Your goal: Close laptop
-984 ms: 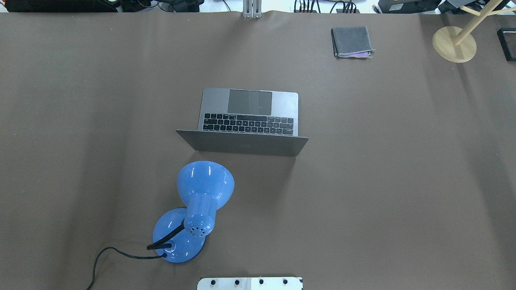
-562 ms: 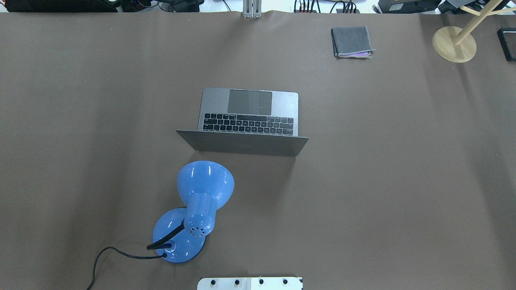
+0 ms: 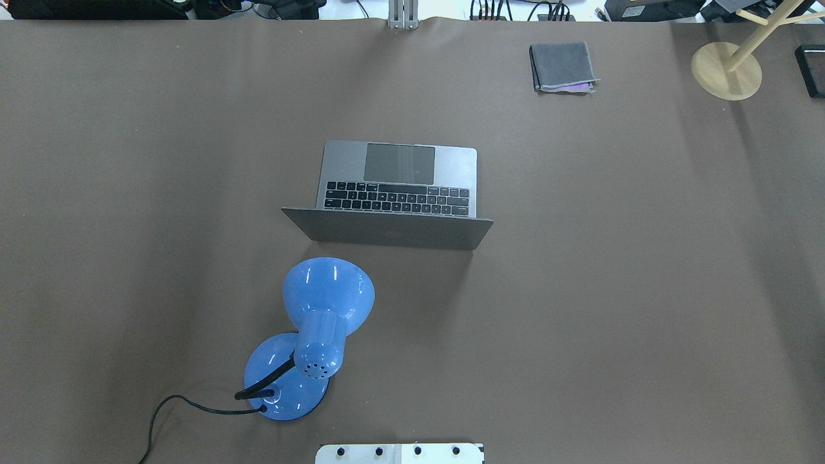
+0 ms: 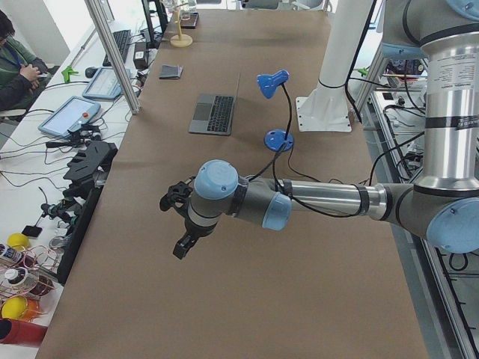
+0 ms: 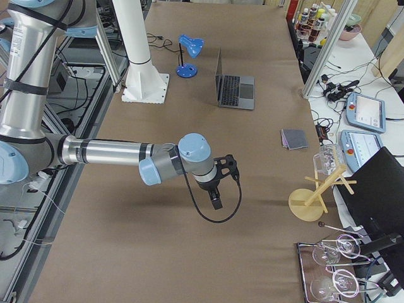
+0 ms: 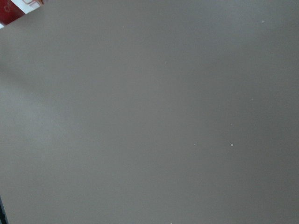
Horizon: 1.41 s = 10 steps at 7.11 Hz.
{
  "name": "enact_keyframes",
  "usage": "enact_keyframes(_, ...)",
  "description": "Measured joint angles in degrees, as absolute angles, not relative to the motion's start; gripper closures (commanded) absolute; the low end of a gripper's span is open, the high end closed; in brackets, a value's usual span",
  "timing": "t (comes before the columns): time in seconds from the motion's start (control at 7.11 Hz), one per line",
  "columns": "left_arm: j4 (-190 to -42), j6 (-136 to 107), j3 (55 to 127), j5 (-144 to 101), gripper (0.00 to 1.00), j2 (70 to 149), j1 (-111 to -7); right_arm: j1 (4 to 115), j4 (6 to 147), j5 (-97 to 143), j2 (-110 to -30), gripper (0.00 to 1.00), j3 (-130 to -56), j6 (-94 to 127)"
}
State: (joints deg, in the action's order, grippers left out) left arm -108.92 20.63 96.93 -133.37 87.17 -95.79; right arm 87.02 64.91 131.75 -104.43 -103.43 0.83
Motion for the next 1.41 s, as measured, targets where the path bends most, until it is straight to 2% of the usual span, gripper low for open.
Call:
enact_keyframes(0.42, -115.6, 17.3, 94.2, -139.2, 0.01, 90.9, -93.0, 83.9, 62.1, 136.2, -101.4, 0.01, -103.7, 8.0)
enact_keyframes(0.7, -118.5, 12.0, 94.0, -141.2, 0.01, 92.7, -85.8, 77.0, 54.5, 138.0, -98.9, 0.02, -103.7, 22.8)
enact_keyframes(1.12, -130.2, -11.2, 94.1, -141.5, 0.01, 95.9, -73.0, 63.0, 38.9, 132.9, -95.7, 0.09, -105.9, 52.1)
enact_keyframes(1.41, -140.7, -31.6, 94.2, -141.4, 0.01, 97.2, -65.1, 52.9, 36.0, 125.2, -95.1, 0.15, -111.0, 65.6)
